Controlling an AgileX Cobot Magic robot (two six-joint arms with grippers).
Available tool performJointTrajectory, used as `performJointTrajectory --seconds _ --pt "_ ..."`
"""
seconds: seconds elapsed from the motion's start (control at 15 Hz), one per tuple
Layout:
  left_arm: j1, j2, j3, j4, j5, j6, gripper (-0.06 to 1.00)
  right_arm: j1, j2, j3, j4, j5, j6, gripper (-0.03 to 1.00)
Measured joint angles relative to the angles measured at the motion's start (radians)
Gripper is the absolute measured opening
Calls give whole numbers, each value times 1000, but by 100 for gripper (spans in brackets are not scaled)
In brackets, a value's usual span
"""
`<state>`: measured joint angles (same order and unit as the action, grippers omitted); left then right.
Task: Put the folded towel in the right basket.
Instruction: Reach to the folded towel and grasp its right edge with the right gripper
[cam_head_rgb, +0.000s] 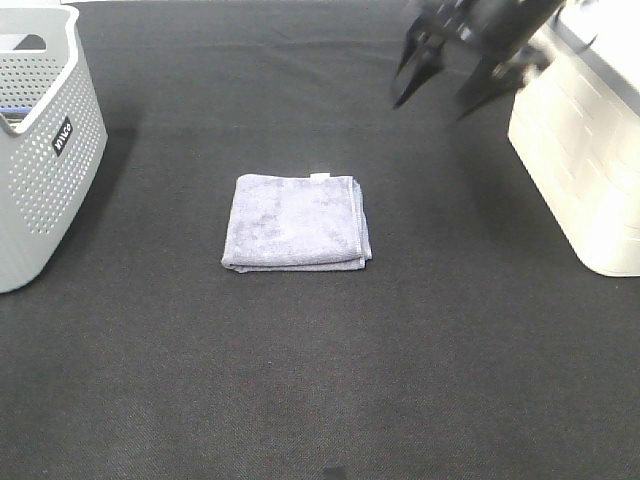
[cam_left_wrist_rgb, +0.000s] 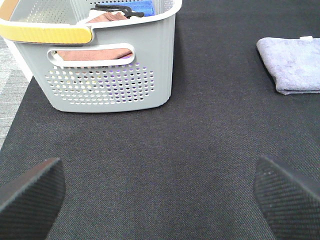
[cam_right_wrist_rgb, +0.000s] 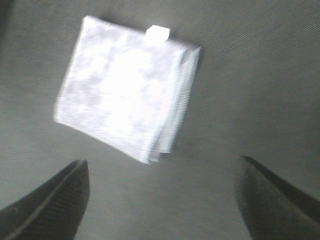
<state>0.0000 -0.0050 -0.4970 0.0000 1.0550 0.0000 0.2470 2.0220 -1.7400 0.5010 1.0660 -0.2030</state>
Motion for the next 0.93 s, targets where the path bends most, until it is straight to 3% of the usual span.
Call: performJointTrajectory --seconds 0.2,0.47,0.93 --pt "0 0 0 0 0 0 97 0 146 -73 82 63 12 75" --pt "0 0 0 0 0 0 97 0 312 -224 119 124 13 75" --pt "0 0 0 0 0 0 97 0 403 -252 132 117 4 75"
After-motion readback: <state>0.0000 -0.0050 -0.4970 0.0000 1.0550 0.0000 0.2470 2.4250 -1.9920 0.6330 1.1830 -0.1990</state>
